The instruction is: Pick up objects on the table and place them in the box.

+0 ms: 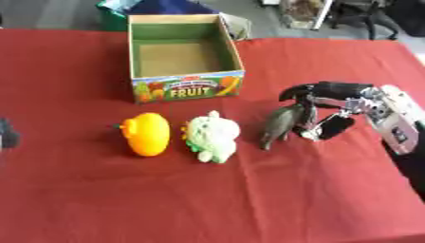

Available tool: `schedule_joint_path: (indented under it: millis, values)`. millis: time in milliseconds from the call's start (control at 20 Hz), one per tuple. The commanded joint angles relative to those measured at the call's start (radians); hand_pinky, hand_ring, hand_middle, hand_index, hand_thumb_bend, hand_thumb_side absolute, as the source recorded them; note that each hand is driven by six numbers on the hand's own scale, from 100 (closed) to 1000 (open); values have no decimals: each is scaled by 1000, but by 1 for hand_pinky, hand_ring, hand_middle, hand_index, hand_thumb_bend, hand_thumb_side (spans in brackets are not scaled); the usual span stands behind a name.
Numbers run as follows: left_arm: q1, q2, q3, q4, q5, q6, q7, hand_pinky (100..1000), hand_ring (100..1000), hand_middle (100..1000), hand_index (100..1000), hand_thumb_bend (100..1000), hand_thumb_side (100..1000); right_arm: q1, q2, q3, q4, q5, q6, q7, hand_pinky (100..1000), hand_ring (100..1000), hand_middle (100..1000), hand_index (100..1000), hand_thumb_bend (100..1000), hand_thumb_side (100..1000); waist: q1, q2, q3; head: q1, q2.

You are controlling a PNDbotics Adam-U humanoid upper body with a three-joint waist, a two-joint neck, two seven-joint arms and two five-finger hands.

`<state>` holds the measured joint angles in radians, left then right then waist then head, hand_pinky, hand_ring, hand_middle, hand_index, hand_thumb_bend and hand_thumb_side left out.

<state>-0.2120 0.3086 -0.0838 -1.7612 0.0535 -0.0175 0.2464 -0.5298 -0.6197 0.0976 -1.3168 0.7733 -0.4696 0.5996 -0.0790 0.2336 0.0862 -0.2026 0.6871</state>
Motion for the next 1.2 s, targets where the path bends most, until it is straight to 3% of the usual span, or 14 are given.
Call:
schedule_joint_path:
  millis: [50,200,250,300,350,400,500,700,900,1200]
  values:
    - [-8,16,-1,-12,1,-2,-3,631,593,540,632,221,578,-21,-20,-3,0,9,-16,-9,934,931,880,924,167,438,4,-19,0,-3,7]
    - [-8,16,-2,-12,1,-2,-3,631,593,540,632,217,577,-23,-20,-8,-9,5,-22,-36,865,763,670,716,100,398,3,-19,1,-3,6]
    - [-8,16,-2,-12,1,-2,-4,631,593,540,632,217,577,-23,-21,-8,-10,4,-22,-44,862,755,658,707,100,395,2,-20,1,-3,6]
    - [-8,16,-2,-11,0,-2,-4,631,593,540,632,216,578,-23,-21,-9,-11,3,-21,-51,827,664,577,627,100,375,2,-20,1,-4,6]
    - [-8,16,-2,-11,0,-2,-4,631,593,540,632,216,578,-23,-22,-9,-11,1,-20,-57,827,664,577,627,100,375,2,-20,1,-4,6]
    - [-8,16,-2,-11,0,-2,-4,631,593,540,632,216,578,-24,-22,-11,-12,-2,-18,-66,793,584,511,560,100,355,1,-20,0,-4,5]
    - [-7,16,-2,-10,0,-2,-4,631,593,540,632,217,578,-26,-22,-14,-14,-8,-11,-86,757,521,452,495,100,332,1,-21,0,-4,5]
    - [-7,16,-1,-10,0,-2,-3,631,593,540,632,217,578,-35,-22,-18,-20,-23,7,-133,701,459,385,435,100,292,1,-21,0,-4,5]
    - [-7,15,-1,-9,0,-2,-3,631,593,540,632,216,577,-64,-15,-20,-21,-49,25,-170,683,448,374,429,100,264,2,-23,0,-5,4]
    - [-6,15,-2,-9,1,-1,-4,630,593,540,632,216,576,-174,0,-28,13,-126,44,-169,668,445,373,436,100,229,6,-28,3,-6,6]
